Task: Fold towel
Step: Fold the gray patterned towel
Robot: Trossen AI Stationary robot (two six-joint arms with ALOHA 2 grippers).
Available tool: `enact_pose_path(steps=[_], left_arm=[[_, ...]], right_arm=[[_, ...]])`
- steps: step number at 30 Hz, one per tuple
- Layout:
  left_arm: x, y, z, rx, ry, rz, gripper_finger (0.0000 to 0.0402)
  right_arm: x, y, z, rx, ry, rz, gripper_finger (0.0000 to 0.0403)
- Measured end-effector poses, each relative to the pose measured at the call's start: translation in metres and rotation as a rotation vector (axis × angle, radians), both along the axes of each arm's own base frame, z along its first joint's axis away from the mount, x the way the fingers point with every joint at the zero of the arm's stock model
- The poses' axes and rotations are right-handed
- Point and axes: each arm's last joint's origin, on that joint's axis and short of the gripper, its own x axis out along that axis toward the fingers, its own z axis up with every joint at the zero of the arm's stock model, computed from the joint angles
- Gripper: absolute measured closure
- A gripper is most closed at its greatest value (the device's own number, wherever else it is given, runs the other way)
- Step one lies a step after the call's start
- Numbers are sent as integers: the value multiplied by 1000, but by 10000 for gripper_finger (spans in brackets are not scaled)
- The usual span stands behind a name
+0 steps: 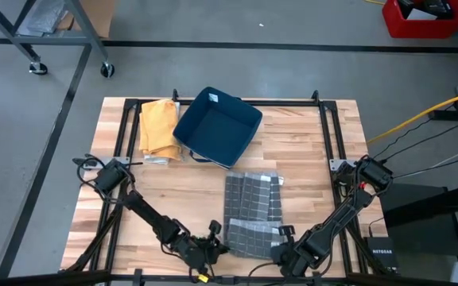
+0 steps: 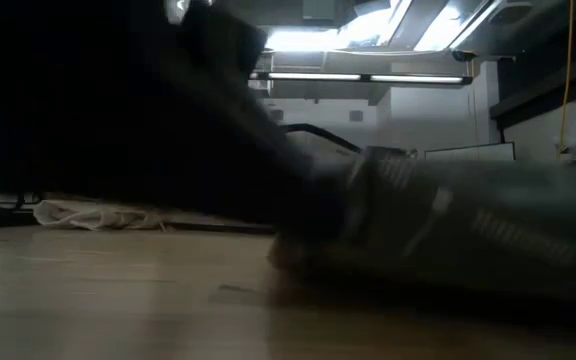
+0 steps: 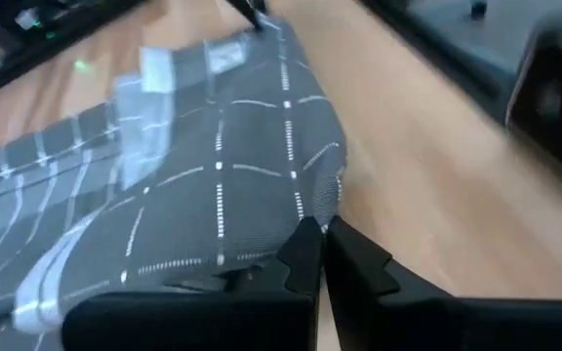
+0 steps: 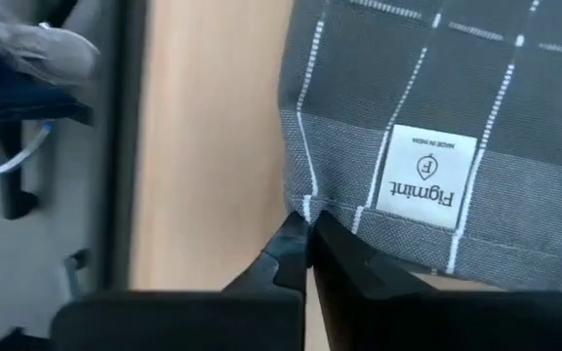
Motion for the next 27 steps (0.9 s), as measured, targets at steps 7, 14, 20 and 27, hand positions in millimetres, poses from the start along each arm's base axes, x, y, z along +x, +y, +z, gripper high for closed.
enact_pose_path(steps=[7,14,20,27], left_arm=[[8,-23,31,-51,-100,-15,399],[0,-49,51,-86,-82,-48,398],[-11,-67,61,-211,-63,-2,399],[-13,-69,68,-300,-156,215,399]], right_arm=[[11,19,31,89,-68,-9,389],[3,38,69,69,-90,-28,396],[-1,41,91,12,-145,-113,396],[10,25,93,-98,-204,-230,398]])
